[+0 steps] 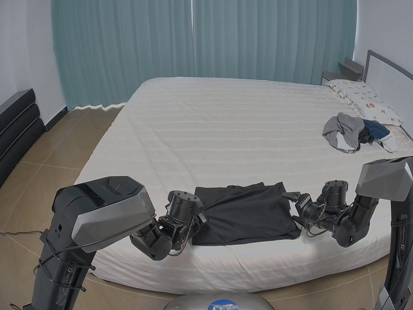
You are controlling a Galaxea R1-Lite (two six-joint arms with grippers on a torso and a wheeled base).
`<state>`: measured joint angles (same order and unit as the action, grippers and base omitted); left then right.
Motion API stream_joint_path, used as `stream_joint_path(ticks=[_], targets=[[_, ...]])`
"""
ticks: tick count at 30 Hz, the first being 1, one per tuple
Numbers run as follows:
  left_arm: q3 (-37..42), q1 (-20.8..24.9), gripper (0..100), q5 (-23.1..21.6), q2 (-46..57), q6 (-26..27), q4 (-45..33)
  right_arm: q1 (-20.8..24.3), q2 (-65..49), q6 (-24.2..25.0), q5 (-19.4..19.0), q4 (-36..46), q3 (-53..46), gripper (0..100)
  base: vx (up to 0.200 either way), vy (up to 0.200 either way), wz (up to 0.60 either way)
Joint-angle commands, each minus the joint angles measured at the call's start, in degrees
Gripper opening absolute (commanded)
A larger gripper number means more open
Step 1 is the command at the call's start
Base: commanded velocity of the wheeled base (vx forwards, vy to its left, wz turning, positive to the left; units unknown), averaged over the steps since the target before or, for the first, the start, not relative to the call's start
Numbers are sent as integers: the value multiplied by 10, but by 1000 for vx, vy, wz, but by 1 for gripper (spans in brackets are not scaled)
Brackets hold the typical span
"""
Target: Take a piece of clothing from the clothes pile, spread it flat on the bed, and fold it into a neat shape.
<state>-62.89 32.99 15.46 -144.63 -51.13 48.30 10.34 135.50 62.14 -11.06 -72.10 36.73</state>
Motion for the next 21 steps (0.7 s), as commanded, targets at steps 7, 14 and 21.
stream_joint_path(ticks=[7,14,21], targets=[[6,9,100,-3,0,-2,2,-1,1,0,0,0,1,100,0,0,0],[-52,5,100,-10,-7,-2,7,0,2,0,0,0,1,100,0,0,0],[-120,1,100,-10,-48,-2,0,0,2,0,0,-1,2,100,0,0,0]])
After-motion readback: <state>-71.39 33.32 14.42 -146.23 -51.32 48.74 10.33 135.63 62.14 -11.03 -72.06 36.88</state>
